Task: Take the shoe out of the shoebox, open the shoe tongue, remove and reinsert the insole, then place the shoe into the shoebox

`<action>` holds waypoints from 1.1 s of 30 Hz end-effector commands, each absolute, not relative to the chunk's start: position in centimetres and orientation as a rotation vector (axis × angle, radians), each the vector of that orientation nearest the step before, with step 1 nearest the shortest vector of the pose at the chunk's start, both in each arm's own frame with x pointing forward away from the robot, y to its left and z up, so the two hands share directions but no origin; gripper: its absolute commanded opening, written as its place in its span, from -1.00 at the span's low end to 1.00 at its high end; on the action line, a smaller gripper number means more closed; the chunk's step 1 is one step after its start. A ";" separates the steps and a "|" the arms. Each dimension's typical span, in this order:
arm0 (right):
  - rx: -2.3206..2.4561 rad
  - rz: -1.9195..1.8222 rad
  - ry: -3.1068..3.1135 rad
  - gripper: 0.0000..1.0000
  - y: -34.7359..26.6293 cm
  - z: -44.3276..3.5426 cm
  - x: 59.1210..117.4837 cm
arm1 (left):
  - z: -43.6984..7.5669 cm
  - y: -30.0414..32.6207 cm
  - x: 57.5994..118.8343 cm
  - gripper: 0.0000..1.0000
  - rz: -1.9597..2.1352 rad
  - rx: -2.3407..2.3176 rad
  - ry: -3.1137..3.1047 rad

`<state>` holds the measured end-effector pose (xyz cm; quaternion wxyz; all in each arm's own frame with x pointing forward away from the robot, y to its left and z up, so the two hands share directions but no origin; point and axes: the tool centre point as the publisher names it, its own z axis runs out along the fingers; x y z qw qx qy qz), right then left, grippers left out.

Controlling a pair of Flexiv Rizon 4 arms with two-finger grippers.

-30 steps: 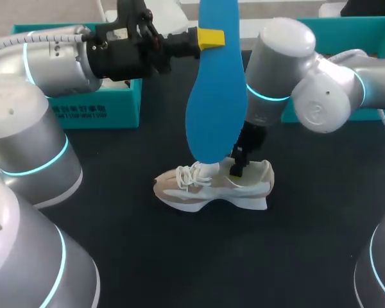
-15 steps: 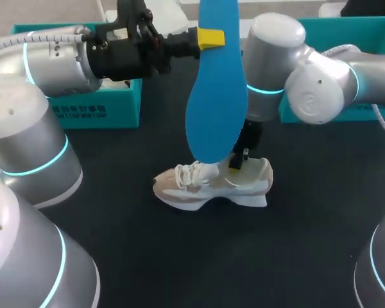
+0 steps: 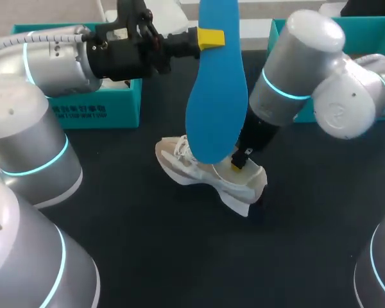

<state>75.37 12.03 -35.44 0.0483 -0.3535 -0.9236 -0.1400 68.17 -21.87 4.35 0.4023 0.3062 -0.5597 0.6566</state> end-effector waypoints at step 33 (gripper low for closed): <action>-1.826 -0.825 -2.442 -1.00 14.8 -36.8 72.4 | 4.3 -21.8 68.1 -1.00 1.659 0.774 -1.415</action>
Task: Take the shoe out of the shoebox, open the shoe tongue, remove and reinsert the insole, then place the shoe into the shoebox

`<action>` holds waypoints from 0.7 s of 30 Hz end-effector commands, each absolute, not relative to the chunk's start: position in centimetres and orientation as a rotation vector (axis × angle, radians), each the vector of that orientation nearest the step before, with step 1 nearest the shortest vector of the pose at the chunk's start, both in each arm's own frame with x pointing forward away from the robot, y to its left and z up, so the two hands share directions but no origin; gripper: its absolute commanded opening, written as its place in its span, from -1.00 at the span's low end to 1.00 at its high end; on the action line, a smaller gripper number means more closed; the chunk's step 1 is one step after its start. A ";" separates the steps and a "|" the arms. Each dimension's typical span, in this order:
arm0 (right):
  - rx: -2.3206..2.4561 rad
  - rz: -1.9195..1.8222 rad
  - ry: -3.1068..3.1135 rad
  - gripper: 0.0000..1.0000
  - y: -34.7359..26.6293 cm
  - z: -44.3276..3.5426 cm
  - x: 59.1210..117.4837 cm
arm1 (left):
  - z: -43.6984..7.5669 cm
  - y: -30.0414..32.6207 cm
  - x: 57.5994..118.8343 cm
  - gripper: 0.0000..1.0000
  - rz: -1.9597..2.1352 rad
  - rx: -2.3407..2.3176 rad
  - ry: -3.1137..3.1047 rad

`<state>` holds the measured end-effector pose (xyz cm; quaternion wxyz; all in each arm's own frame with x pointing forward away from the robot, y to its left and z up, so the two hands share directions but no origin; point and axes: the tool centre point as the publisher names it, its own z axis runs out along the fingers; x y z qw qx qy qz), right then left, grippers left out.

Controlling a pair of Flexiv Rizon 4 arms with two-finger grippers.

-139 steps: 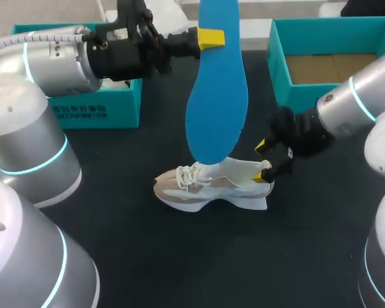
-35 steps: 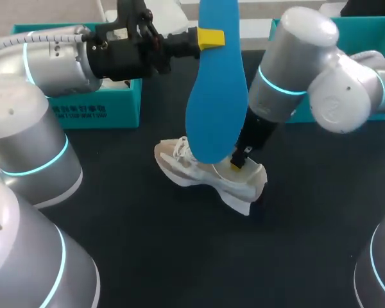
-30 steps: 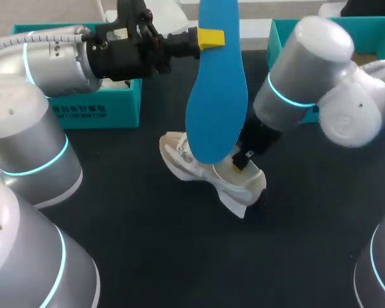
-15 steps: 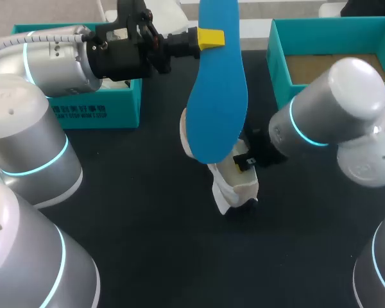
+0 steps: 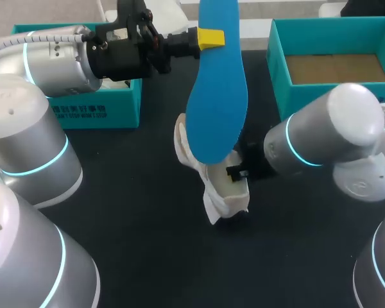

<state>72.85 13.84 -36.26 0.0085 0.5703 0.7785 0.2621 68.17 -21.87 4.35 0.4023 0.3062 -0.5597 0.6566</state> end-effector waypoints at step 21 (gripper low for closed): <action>2.020 0.781 2.356 0.95 14.6 -37.1 71.0 | 4.3 -21.8 68.1 -1.00 1.659 0.774 -1.415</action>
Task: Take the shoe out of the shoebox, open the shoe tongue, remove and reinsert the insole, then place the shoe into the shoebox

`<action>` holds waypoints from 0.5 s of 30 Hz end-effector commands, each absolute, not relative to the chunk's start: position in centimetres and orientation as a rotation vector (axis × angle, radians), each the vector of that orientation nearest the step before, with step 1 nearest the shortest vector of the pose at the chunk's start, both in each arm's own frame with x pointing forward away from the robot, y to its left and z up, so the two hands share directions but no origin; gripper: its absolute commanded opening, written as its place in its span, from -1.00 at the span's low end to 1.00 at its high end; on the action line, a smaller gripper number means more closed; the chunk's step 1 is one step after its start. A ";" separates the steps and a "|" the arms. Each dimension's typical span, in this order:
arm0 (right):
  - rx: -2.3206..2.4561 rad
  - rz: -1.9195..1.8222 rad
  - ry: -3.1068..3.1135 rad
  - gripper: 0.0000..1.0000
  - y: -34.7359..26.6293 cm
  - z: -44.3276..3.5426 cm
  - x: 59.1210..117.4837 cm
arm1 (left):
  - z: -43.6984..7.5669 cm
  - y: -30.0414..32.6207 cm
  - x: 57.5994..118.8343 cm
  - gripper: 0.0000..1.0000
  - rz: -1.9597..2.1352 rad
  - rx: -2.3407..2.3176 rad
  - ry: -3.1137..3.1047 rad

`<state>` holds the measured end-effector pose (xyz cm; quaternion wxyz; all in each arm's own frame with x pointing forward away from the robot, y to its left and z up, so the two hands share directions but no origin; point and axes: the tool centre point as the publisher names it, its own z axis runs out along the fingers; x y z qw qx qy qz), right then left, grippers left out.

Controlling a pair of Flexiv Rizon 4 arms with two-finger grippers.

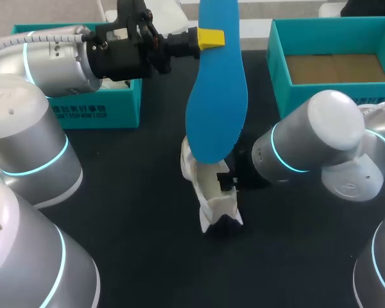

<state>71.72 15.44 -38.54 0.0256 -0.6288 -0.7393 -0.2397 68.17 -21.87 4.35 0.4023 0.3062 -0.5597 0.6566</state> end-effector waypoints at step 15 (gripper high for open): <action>-1.629 -1.266 -1.934 1.00 13.0 -30.1 68.3 | 4.3 -21.8 68.1 -1.00 1.659 0.774 -1.415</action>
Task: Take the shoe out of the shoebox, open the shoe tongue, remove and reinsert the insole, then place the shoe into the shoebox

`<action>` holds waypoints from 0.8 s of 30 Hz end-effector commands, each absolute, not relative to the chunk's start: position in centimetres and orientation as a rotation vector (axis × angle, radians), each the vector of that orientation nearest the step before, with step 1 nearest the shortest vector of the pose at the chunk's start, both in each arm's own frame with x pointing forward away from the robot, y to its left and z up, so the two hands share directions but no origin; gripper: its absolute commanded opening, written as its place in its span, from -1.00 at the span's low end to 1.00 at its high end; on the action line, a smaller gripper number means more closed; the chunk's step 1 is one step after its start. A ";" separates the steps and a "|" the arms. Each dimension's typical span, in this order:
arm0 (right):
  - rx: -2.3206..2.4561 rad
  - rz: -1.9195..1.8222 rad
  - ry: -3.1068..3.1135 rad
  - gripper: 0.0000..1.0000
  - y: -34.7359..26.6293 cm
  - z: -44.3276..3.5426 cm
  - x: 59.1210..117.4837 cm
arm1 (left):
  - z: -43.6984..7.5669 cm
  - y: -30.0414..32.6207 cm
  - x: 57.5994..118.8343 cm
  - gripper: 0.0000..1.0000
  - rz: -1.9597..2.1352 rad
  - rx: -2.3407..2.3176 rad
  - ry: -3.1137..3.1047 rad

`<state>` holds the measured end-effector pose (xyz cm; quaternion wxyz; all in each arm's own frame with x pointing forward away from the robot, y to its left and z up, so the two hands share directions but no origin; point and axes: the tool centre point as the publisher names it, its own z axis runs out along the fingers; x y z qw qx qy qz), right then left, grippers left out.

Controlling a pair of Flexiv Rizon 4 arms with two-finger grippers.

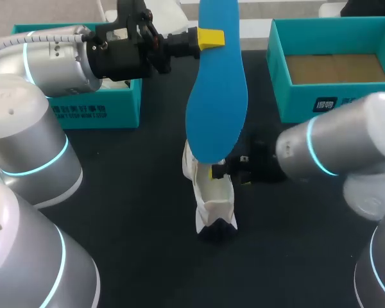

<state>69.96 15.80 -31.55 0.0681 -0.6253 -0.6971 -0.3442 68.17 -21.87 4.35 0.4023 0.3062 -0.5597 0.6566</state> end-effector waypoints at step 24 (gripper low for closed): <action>-1.277 -1.349 -1.807 1.00 13.9 -29.0 68.8 | 4.3 -21.8 68.1 -1.00 1.659 0.774 -1.415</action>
